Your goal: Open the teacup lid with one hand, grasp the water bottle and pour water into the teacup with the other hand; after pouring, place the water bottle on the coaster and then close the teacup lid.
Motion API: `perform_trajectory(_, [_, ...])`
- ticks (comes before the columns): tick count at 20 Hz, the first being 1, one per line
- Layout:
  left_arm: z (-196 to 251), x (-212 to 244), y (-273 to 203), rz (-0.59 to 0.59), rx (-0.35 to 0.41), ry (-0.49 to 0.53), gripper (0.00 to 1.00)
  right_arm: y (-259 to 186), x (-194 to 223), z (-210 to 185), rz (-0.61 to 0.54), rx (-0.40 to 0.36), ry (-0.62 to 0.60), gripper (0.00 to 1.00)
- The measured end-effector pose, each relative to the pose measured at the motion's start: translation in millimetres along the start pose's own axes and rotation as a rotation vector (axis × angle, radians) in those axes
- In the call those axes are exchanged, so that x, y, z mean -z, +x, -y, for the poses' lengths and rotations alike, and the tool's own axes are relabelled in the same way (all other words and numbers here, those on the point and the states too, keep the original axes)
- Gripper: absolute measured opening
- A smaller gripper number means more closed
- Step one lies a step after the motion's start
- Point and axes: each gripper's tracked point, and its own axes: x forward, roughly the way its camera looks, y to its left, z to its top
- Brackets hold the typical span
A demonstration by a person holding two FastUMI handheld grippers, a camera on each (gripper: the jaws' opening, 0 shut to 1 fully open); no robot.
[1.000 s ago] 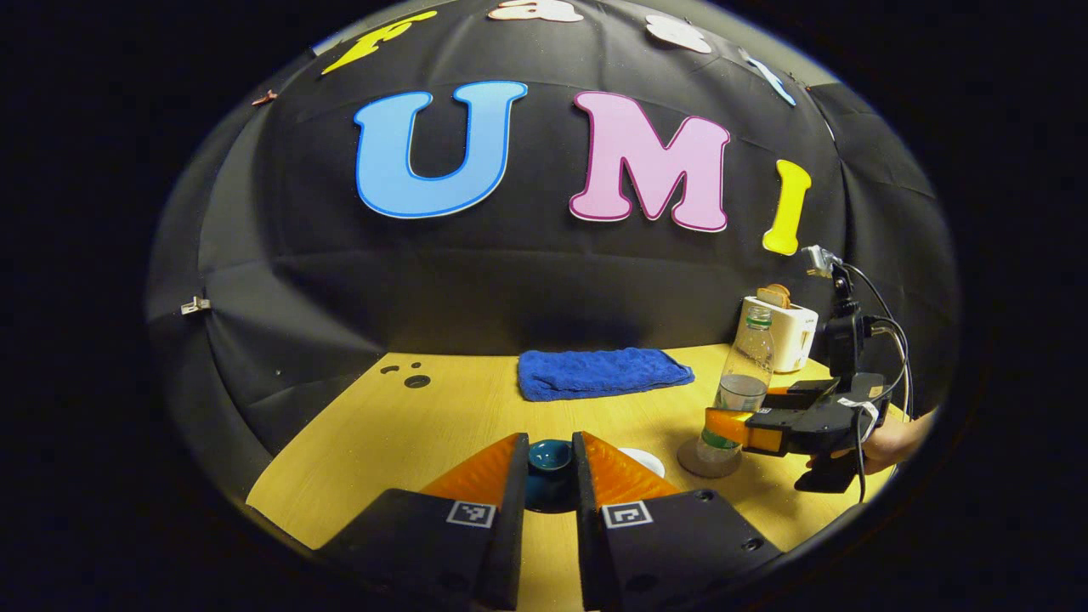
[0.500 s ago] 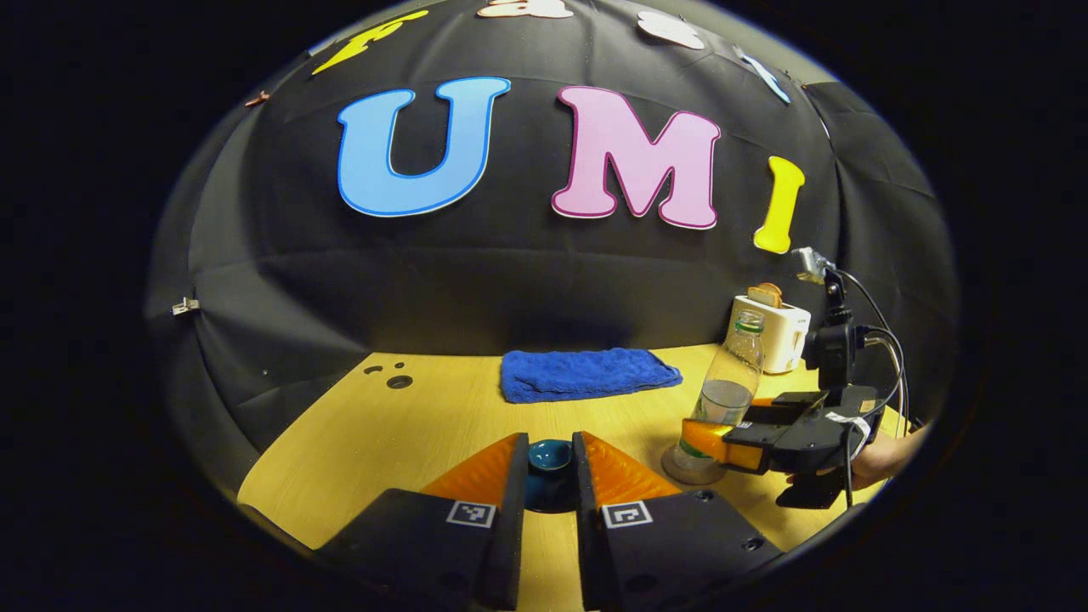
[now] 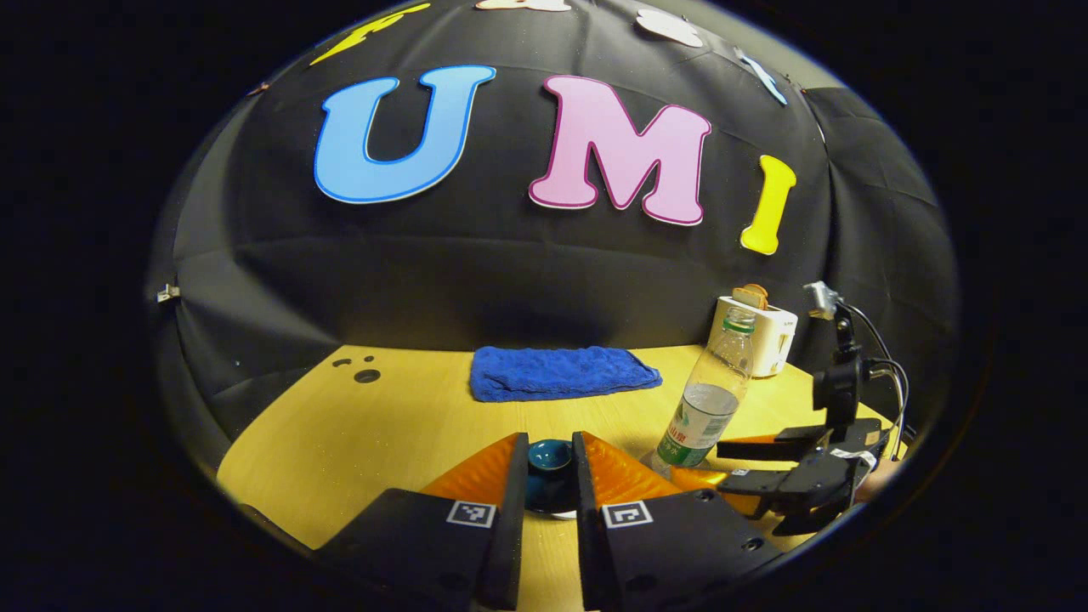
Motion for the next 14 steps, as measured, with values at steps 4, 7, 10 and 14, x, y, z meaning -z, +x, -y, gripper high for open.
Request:
perform_trajectory(4, [9.4, 19.4, 19.4, -0.03, 0.021, 0.021, 0.35, -28.1, 8.9, 14.3, -0.018, 0.005, 0.007, 0.99])
perform_trajectory(7, [15.9, 32.9, 31.3, -0.047, 0.034, 0.051, 0.31, -49.9, 7.0, 31.6, -0.011, 0.033, -0.015, 0.99])
perform_trajectory(10, [18.9, 42.2, 41.4, -0.06, 0.036, 0.068, 0.35, -65.2, 4.8, 43.7, -0.009, 0.055, -0.025, 0.99])
perform_trajectory(14, [19.7, 53.3, 49.3, -0.078, 0.028, 0.072, 0.31, -72.6, -1.6, 55.1, -0.004, 0.074, -0.011, 0.99])
